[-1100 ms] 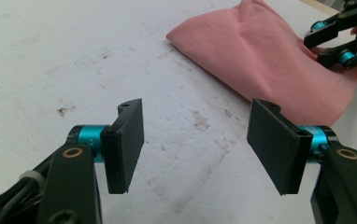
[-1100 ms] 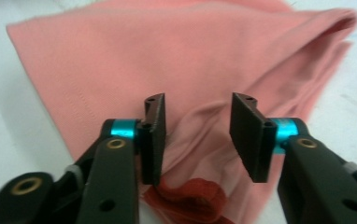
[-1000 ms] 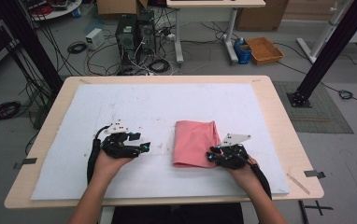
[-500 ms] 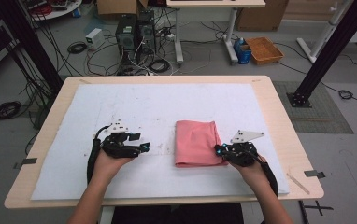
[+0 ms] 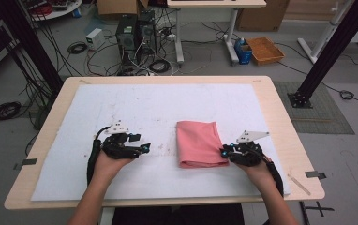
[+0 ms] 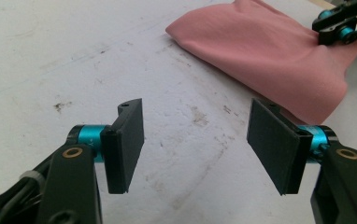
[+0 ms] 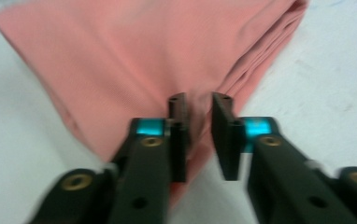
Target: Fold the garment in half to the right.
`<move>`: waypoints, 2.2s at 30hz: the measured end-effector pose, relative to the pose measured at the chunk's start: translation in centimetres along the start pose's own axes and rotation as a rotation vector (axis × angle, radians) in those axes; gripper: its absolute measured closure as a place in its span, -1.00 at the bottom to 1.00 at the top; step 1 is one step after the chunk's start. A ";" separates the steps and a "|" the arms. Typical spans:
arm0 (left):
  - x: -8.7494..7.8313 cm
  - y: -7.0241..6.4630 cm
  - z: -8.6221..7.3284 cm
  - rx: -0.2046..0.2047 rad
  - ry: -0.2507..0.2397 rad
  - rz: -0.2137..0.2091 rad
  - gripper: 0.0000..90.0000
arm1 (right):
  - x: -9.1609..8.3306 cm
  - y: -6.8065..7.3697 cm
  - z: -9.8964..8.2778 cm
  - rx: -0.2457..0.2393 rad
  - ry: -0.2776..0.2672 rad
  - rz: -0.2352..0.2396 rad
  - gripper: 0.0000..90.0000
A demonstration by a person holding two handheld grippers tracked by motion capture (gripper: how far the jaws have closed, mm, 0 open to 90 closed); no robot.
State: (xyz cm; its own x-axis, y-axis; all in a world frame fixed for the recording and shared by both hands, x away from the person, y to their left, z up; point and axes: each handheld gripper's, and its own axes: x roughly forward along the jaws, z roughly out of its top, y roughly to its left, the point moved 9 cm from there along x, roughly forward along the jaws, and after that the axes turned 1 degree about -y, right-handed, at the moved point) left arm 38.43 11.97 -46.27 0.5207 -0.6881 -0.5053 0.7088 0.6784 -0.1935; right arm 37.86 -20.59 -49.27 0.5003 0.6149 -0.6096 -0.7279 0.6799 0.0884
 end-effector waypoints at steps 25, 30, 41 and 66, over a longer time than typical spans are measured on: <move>-0.6 1.1 -0.1 -0.012 -0.008 0.037 -0.18 | 6.7 -5.6 6.7 0.083 0.021 -0.090 0.68; -0.5 1.0 -0.1 -0.012 -0.002 0.032 -0.18 | 6.9 -5.6 6.0 0.061 0.045 -0.102 0.93; -0.4 0.9 -0.2 -0.010 0.004 0.027 -0.18 | 5.8 -6.6 6.8 0.076 -0.028 -0.164 0.94; -0.3 0.7 -0.2 -0.002 -0.017 0.015 -0.19 | 1.3 0.5 0.3 -0.021 0.044 -0.081 0.85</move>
State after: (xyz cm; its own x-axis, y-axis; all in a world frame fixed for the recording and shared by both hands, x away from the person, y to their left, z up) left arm 38.71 12.74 -46.42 0.5392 -0.6825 -0.4933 0.6999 0.6890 -0.1882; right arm 38.25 -19.34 -49.79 0.5369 0.5400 -0.6482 -0.6959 0.7178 0.0216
